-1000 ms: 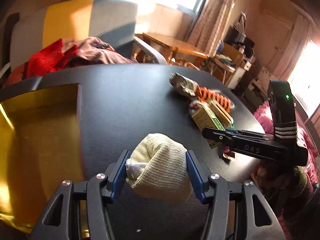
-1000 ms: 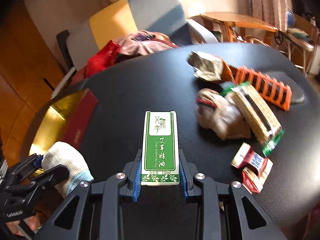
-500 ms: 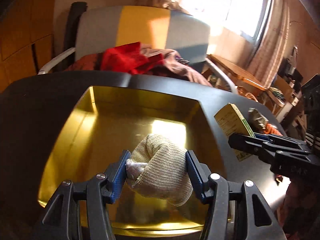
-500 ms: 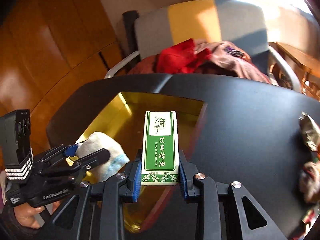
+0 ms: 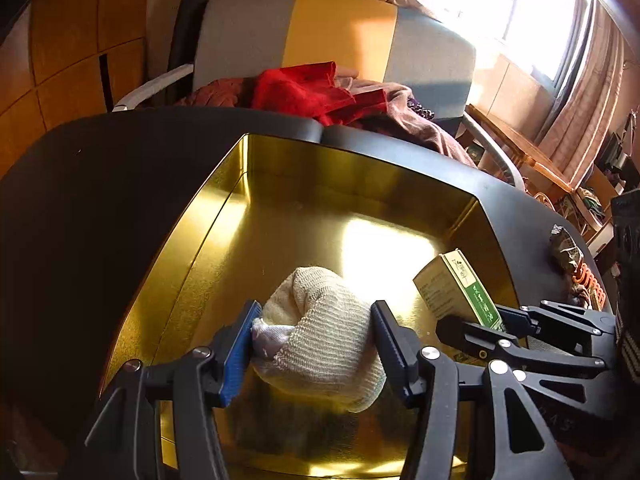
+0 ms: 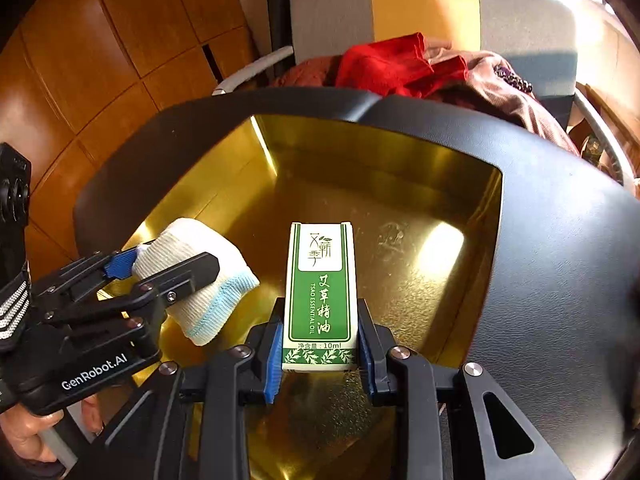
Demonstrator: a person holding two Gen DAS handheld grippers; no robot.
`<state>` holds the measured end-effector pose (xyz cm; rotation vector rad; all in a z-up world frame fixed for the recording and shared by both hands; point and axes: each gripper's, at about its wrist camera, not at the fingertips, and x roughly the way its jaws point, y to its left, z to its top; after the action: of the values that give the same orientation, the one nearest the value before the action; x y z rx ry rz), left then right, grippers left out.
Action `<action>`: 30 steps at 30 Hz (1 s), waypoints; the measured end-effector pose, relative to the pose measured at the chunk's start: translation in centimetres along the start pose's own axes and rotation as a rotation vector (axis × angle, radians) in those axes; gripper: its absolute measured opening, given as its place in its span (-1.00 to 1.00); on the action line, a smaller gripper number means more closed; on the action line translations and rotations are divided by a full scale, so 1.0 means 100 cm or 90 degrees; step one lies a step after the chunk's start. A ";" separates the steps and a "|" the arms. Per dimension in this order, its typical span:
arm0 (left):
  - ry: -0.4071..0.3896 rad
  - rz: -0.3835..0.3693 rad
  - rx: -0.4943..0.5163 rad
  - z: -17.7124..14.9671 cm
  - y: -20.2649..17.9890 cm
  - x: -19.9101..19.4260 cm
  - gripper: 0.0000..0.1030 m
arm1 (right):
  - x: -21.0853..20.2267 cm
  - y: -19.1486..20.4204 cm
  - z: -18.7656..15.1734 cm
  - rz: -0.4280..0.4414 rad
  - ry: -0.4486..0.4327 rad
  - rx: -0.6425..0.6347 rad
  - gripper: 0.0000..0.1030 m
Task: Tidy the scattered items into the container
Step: 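Carry the sock and box into the gold tray and open both grippers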
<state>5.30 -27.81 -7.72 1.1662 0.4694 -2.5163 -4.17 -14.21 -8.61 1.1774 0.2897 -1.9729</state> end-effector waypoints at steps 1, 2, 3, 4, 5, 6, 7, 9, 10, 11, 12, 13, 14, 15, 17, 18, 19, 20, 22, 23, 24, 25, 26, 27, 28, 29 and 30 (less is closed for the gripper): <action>0.001 0.003 -0.001 0.000 0.001 0.000 0.11 | 0.001 0.000 -0.001 0.000 0.001 0.000 -0.40; 0.001 0.006 -0.003 -0.001 0.001 0.001 0.12 | 0.001 0.000 -0.001 0.001 0.003 0.000 -0.40; 0.002 0.007 -0.004 -0.002 0.002 0.000 0.12 | 0.002 0.000 -0.002 0.001 0.004 0.000 -0.40; 0.002 0.011 -0.004 -0.002 0.002 0.000 0.12 | 0.002 -0.001 -0.003 0.001 0.006 0.000 -0.40; 0.003 0.015 -0.004 -0.002 0.002 0.000 0.13 | 0.003 -0.001 -0.003 0.004 0.007 0.000 -0.39; 0.004 0.018 -0.005 -0.002 0.003 0.001 0.13 | 0.004 -0.001 -0.002 0.007 0.009 0.000 -0.38; 0.005 0.020 -0.007 -0.001 0.003 0.002 0.14 | 0.005 0.000 -0.002 0.008 0.009 0.000 -0.38; 0.008 0.024 -0.011 -0.001 0.004 0.002 0.14 | 0.005 0.001 -0.002 0.008 0.006 -0.002 -0.34; 0.009 0.025 -0.013 -0.001 0.005 0.002 0.15 | 0.004 0.002 -0.002 0.009 0.004 -0.003 -0.34; 0.009 0.027 -0.014 -0.002 0.005 0.002 0.15 | 0.004 0.002 -0.002 0.009 0.002 -0.003 -0.34; 0.010 0.029 -0.014 -0.002 0.006 0.001 0.15 | 0.003 0.003 -0.002 0.009 0.000 -0.003 -0.34; 0.010 0.031 -0.015 -0.002 0.006 0.001 0.15 | 0.003 0.003 -0.001 0.009 -0.001 -0.004 -0.34; 0.010 0.033 -0.016 -0.002 0.007 0.001 0.15 | 0.002 0.004 -0.001 0.009 -0.003 -0.004 -0.34; 0.010 0.035 -0.017 -0.002 0.007 0.000 0.16 | 0.002 0.004 -0.001 0.009 -0.005 -0.005 -0.34; 0.010 0.038 -0.019 -0.002 0.008 -0.001 0.15 | 0.000 0.004 -0.001 0.009 -0.007 -0.004 -0.34; 0.008 0.039 -0.021 -0.001 0.008 -0.001 0.16 | -0.001 0.004 -0.002 0.010 -0.008 -0.003 -0.34; 0.008 0.040 -0.021 -0.001 0.008 -0.002 0.16 | -0.002 0.004 -0.002 0.010 -0.009 -0.002 -0.34; 0.008 0.040 -0.021 -0.001 0.009 -0.002 0.16 | -0.003 0.004 -0.003 0.009 -0.010 -0.002 -0.34; 0.008 0.041 -0.020 0.000 0.008 -0.004 0.19 | -0.005 0.004 -0.004 0.006 -0.011 0.000 -0.34; 0.007 0.042 -0.020 0.000 0.008 -0.004 0.23 | -0.006 0.004 -0.004 0.005 -0.012 0.001 -0.34; 0.004 0.043 -0.019 0.000 0.008 -0.006 0.23 | -0.008 0.004 -0.005 0.004 -0.015 0.003 -0.34; 0.002 0.044 -0.019 0.000 0.008 -0.007 0.23 | -0.011 0.004 -0.005 0.004 -0.019 0.003 -0.34; -0.001 0.044 -0.019 0.001 0.007 -0.008 0.23 | -0.013 0.004 -0.005 0.004 -0.023 0.003 -0.34; -0.003 0.045 -0.017 0.001 0.007 -0.009 0.23 | -0.016 0.004 -0.006 0.004 -0.027 0.004 -0.34; -0.007 0.047 -0.016 0.001 0.006 -0.011 0.23 | -0.019 0.004 -0.006 0.003 -0.032 0.004 -0.34; -0.011 0.049 -0.015 0.001 0.006 -0.013 0.23 | -0.022 0.004 -0.006 0.003 -0.037 0.005 -0.34; -0.015 0.051 -0.014 0.002 0.005 -0.016 0.23 | -0.025 0.003 -0.007 0.001 -0.041 0.007 -0.34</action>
<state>6.35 -28.10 -6.48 1.1227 0.4340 -2.4486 -2.92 -12.74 -6.89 1.1178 0.2452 -2.0099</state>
